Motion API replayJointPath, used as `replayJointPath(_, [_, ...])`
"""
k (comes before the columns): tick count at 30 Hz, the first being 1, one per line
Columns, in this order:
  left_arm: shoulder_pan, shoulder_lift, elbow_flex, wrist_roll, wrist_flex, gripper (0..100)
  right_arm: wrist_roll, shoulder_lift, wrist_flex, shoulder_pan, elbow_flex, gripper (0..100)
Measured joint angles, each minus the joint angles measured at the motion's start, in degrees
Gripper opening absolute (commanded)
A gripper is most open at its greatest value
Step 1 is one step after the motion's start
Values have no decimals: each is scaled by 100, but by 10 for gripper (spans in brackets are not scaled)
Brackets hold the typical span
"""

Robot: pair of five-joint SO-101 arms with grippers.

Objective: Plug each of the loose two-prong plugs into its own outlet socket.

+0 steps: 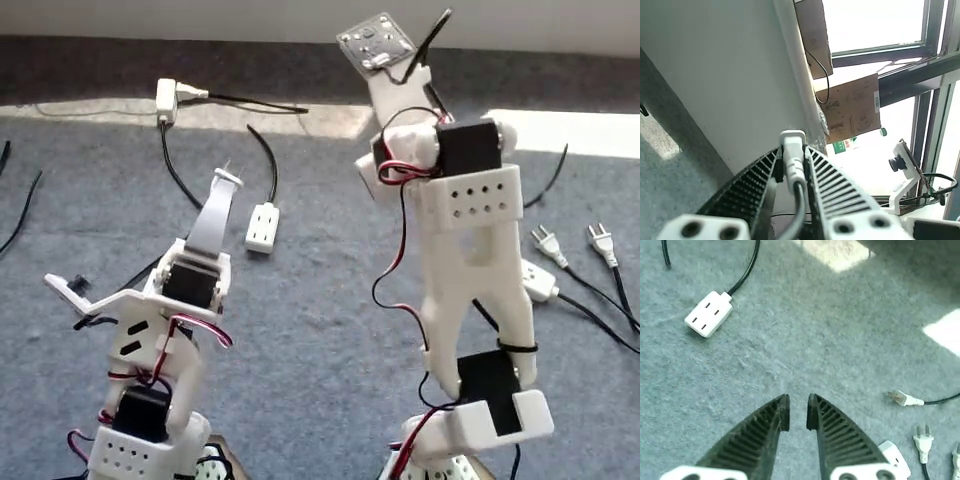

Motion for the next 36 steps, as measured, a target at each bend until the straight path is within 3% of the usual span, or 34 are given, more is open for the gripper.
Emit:
replayJointPath(5, [0, 897, -853, -765, 624, 7, 0, -484, 0, 141, 1240, 73])
replayJointPath(12, [0, 3666, -3007, -2418, 1363, 7, -35, -818, -114, 123, 3068, 73])
replayJointPath(19, [0, 6092, -5152, -4519, 2980, 7, -62, -923, -1503, 132, 5064, 73])
replayJointPath(28, [9, 8009, -7103, -8448, 5319, 7, -1468, -923, -3912, 123, 6927, 73])
replayJointPath(33, [9, 8721, -7543, -10418, 5855, 7, -1732, -923, -5002, -132, 7727, 73])
replayJointPath(36, [9, 8791, -7578, -11024, 6048, 7, -1749, -985, -5486, -167, 8035, 73])
